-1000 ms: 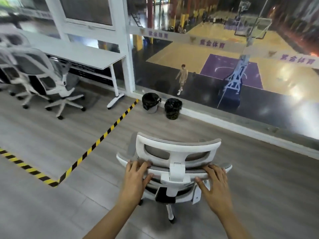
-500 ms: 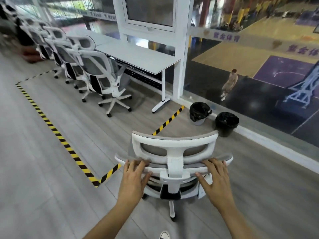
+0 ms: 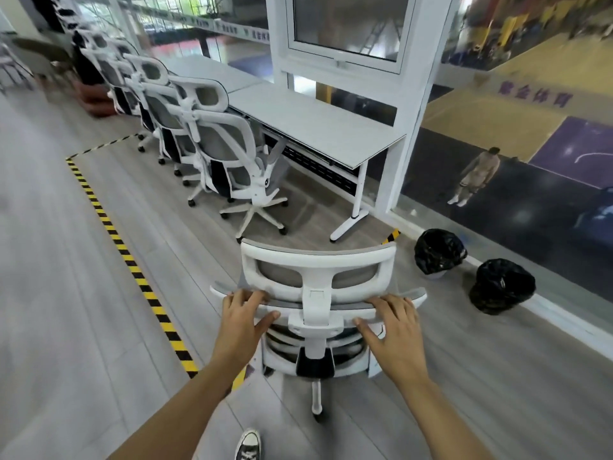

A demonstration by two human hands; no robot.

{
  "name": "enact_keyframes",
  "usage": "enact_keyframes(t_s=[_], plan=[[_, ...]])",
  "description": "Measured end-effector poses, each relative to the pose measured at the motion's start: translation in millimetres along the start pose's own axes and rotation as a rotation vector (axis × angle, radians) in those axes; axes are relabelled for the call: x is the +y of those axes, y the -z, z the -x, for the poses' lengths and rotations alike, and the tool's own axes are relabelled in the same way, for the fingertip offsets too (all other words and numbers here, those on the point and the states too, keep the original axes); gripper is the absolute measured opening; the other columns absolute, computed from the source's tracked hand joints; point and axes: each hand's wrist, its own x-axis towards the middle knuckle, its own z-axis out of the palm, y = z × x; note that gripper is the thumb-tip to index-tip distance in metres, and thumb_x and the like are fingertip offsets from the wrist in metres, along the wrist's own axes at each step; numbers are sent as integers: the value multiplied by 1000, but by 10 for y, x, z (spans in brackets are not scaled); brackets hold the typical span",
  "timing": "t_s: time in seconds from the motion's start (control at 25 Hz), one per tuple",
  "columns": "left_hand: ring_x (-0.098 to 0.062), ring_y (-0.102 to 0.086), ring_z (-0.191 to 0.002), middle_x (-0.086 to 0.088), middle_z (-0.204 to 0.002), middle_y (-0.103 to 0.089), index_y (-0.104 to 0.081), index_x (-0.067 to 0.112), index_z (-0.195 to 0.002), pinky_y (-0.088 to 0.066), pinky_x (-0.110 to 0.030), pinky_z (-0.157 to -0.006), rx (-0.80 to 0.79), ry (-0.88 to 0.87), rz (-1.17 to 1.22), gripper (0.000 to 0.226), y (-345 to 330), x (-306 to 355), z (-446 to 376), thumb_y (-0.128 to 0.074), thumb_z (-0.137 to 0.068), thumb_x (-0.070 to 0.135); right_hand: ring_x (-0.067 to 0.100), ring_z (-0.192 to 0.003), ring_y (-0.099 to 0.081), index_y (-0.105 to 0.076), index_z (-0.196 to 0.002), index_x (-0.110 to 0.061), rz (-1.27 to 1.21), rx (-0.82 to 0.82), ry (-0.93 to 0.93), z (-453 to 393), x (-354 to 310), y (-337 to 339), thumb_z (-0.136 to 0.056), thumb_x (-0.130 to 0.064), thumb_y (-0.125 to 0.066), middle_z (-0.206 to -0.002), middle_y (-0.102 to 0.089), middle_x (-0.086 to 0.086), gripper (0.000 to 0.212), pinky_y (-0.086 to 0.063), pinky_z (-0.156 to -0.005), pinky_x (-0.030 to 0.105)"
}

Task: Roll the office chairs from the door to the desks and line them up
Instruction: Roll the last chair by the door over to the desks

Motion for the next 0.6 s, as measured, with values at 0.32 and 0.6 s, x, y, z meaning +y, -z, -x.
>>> enact_keyframes(t_s=[0.32,0.6], plan=[[-21,-45,-107,5,-105,-53,-60,25,-111,-48,-37,-84,-116,-114,-10,26,270,-1149,-2067,-67,-90,37,18,-125,-46,-63,-120,-31,95,83,-128,-1460,-802,-1162,-91,-63,-53,-122,-55,-9,44,-33,-113,45],[-25,-50,-106,6,-107,-54,-63,21,-106,-48,-42,-90,-221,-203,48,21,232,-1737,-3834,-72,-88,28,20,-130,-46,-56,-130,-28,100,90,-177,-2676,-981,-1865,-98,-46,-51,-128,-55,-7,37,-29,-117,45]])
